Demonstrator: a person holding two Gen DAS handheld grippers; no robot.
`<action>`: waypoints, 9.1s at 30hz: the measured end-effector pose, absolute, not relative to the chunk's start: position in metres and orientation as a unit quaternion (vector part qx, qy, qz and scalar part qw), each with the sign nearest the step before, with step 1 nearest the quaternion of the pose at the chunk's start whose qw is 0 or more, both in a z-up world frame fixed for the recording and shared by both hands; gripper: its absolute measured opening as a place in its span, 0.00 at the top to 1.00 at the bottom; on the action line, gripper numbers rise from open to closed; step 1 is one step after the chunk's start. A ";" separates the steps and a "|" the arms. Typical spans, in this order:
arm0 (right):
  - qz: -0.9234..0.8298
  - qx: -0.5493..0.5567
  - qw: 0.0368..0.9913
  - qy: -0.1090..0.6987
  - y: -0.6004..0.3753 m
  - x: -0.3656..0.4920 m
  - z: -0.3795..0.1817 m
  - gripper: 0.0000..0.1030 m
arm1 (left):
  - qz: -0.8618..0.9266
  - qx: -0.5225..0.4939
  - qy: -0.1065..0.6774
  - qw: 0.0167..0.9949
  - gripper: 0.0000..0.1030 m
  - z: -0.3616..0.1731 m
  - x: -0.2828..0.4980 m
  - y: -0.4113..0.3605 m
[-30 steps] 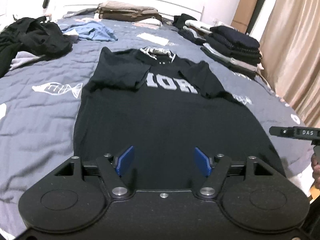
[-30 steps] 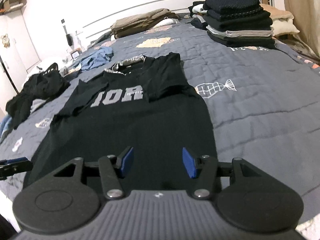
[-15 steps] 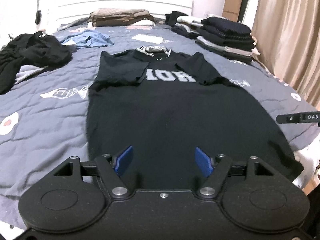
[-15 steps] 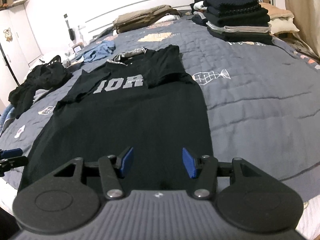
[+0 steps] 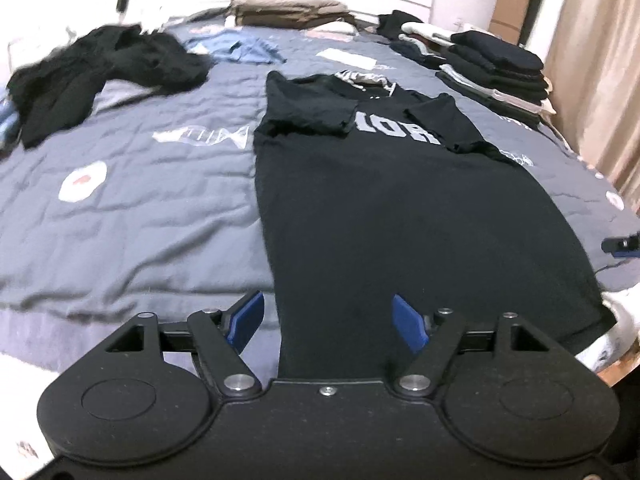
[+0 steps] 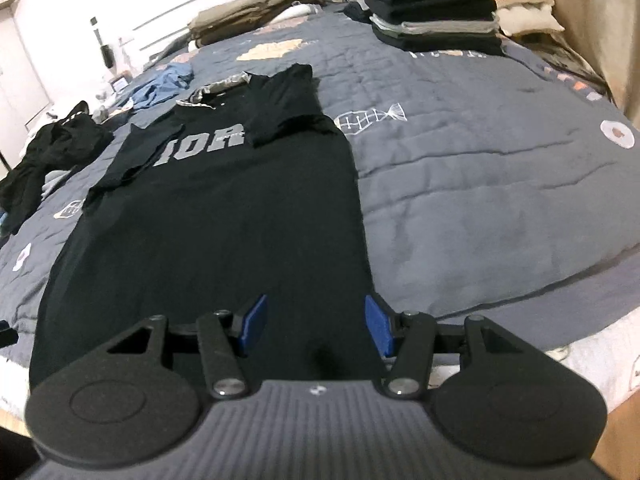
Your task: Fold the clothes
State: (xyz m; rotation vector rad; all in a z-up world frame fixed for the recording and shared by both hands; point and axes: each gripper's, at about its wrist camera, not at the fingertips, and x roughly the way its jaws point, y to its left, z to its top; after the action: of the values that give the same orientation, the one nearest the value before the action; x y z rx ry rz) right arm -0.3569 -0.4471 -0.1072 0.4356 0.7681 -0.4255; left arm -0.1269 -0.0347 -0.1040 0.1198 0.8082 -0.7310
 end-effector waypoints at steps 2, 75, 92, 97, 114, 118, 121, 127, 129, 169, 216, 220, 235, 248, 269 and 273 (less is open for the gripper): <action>-0.197 0.203 0.880 0.381 -0.447 -0.361 -0.107 0.47 | -0.348 0.043 0.401 0.846 0.32 -0.106 -0.126 -0.029; -0.127 0.406 0.860 0.282 -0.547 -0.273 -0.133 0.79 | -0.384 -0.023 0.421 0.821 0.79 -0.110 0.000 -0.117; -0.089 0.201 0.920 0.324 -0.501 -0.279 -0.105 0.52 | -0.447 0.163 0.345 0.809 0.37 -0.090 -0.050 -0.112; -0.094 0.222 0.914 0.327 -0.505 -0.279 -0.109 0.48 | -0.437 0.198 0.324 0.816 0.17 -0.100 -0.059 -0.126; -0.104 0.246 0.903 0.336 -0.509 -0.272 -0.120 0.47 | -0.419 0.167 0.303 0.840 0.94 -0.100 -0.040 -0.139; -0.115 0.256 0.905 0.321 -0.514 -0.275 -0.119 0.47 | -0.357 0.098 0.296 0.881 0.95 -0.085 -0.018 -0.125; -0.125 0.256 0.905 0.316 -0.518 -0.276 -0.120 0.47 | -0.316 0.087 0.312 0.892 0.95 -0.089 -0.005 -0.122; -0.136 0.192 0.915 0.328 -0.517 -0.281 -0.118 0.47 | -0.288 0.101 0.349 0.886 0.95 -0.103 0.007 -0.127; -0.126 0.144 0.923 0.334 -0.511 -0.284 -0.114 0.46 | -0.288 0.095 0.354 0.885 0.95 -0.103 0.006 -0.125; -0.177 0.253 0.909 0.279 -0.564 -0.220 -0.122 0.92 | -0.289 0.072 0.342 0.891 0.89 -0.103 0.013 -0.119; -0.200 0.285 0.907 0.237 -0.572 -0.216 -0.118 0.99 | -0.326 0.024 0.343 0.881 0.95 -0.098 0.036 -0.129; -0.235 0.295 0.906 0.193 -0.583 -0.222 -0.111 0.99 | -0.305 0.008 0.320 0.897 0.96 -0.088 0.047 -0.126; -0.226 0.285 0.882 0.300 -0.589 -0.210 -0.131 0.82 | -0.272 0.014 0.359 0.893 0.47 -0.092 0.056 -0.113; -0.146 0.448 0.845 0.252 -0.554 -0.241 -0.118 0.50 | -0.314 -0.184 0.427 0.828 0.39 -0.107 0.008 -0.085; -0.104 0.611 0.756 0.212 -0.493 -0.226 -0.171 0.41 | -0.272 -0.403 0.479 0.731 0.28 -0.167 0.007 -0.089; -0.103 0.628 0.740 0.218 -0.489 -0.217 -0.180 0.39 | -0.266 -0.406 0.483 0.729 0.25 -0.172 0.013 -0.095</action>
State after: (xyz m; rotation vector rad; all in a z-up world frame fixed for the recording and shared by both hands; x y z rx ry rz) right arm -0.2175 -0.4892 -0.1796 1.3774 0.4790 -0.2258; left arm 0.0130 -0.0953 -0.1725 -0.8956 1.0644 -0.5857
